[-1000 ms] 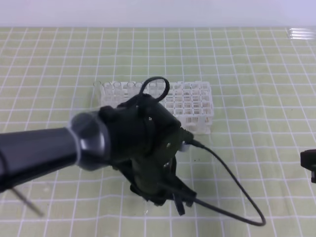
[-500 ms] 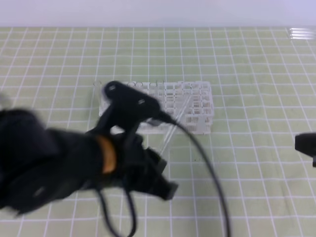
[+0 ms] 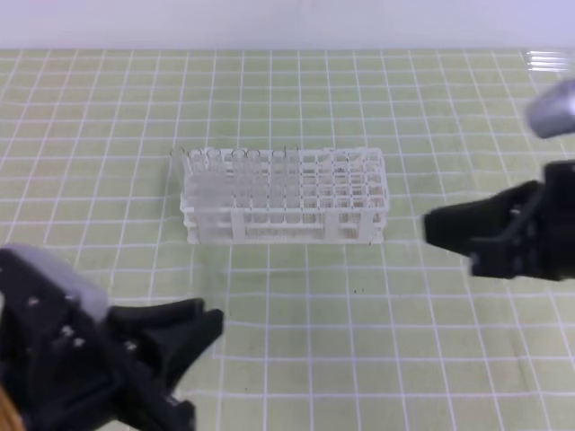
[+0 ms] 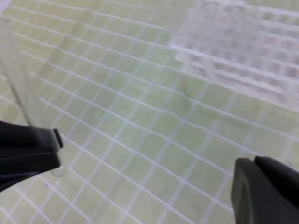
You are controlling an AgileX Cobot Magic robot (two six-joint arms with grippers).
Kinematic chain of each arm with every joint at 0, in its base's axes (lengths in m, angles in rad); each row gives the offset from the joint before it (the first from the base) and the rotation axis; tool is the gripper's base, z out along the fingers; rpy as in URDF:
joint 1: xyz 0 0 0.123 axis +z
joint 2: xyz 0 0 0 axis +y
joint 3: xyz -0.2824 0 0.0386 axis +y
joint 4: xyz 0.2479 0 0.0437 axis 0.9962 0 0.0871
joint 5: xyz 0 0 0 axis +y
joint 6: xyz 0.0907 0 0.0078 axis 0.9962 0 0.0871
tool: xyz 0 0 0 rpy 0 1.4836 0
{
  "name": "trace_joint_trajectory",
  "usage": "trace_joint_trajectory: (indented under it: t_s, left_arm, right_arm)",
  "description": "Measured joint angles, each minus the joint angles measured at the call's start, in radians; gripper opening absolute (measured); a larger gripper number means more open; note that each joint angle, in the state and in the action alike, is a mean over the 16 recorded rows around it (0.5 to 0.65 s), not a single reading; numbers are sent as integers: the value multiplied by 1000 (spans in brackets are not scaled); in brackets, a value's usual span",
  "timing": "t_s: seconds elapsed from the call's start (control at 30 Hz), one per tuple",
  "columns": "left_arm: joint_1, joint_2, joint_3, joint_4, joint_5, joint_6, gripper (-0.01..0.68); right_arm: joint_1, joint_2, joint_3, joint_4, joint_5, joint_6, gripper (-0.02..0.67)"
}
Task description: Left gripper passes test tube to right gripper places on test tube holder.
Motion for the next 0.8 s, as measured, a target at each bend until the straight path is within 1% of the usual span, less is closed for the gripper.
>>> trace_joint_trajectory:
  t_s: [0.2, 0.37, 0.5, 0.6, 0.8]
  left_arm:
    - [99, -65, 75, 11, -101, -10, 23]
    - [162, -81, 89, 25, -156, -3, 35]
    - [189, -82, 90, 38, -202, 8, 43]
    - [196, -81, 89, 45, -230, 18, 49]
    - [197, -81, 90, 56, -255, 44, 43]
  right_arm:
    - [132, 69, -56, -21, -94, 17, -16]
    - [207, 108, -91, -44, -164, 25, -16]
    - [255, 124, -107, -59, -230, 10, -16]
    - [296, 130, -103, -68, -312, -15, -16]
    - [405, 130, -36, -85, -585, -85, -16]
